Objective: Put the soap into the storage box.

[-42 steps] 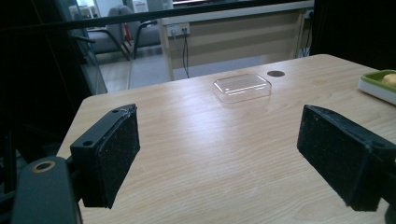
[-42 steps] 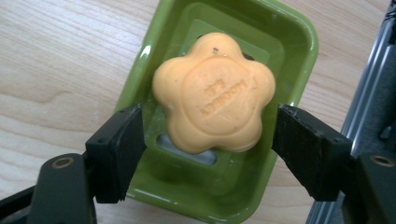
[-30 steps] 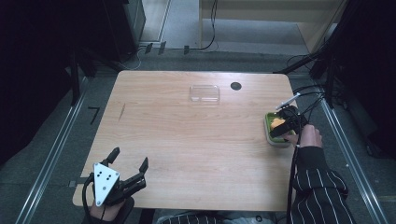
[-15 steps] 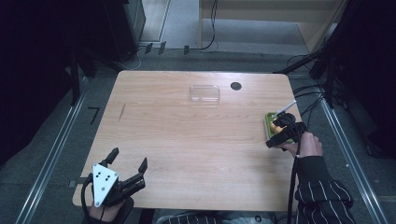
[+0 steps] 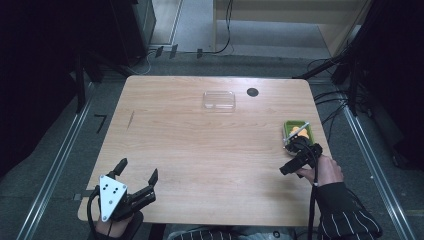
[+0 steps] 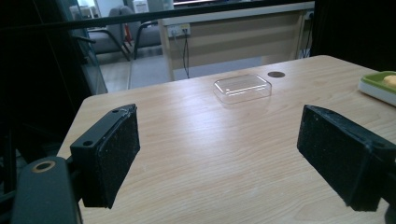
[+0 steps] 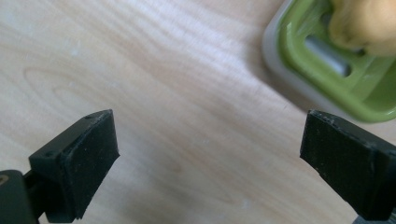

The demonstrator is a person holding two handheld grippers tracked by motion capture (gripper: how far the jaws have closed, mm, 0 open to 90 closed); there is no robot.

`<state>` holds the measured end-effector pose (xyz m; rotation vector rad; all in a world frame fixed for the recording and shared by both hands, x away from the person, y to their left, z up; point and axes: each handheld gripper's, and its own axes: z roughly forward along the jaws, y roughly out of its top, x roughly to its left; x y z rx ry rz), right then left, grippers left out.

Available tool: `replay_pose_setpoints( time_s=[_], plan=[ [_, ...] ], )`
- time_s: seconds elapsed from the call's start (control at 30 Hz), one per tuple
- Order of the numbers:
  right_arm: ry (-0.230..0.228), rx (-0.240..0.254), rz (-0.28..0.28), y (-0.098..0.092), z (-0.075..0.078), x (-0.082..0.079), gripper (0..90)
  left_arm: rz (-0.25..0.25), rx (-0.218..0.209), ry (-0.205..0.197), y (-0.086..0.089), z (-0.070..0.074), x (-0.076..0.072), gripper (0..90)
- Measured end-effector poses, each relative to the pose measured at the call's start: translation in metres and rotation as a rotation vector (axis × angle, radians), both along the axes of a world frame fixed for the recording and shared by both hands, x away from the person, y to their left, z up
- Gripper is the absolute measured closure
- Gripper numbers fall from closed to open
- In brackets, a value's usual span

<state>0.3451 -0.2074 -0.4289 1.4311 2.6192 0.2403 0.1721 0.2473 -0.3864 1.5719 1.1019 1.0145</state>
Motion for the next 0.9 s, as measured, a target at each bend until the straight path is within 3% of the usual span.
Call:
replay_pose_setpoints(
  time_s=[0.5, 0.77, 0.9],
  plan=[
    [0.032, -0.007, 0.036, 0.003, -0.017, -0.039, 4.5, 0.000, -0.001, 0.001, 0.000, 0.000, 0.000, 13.7],
    [0.006, 0.012, 0.032, 0.000, -0.022, -0.062, 4.7, 0.000, -0.001, 0.002, 0.000, 0.000, 0.000, 13.6],
    [0.032, 0.012, 0.034, -0.002, -0.029, -0.070, 4.7, -0.001, -0.002, 0.002, 0.000, 0.000, 0.000, 13.6]
  ],
)
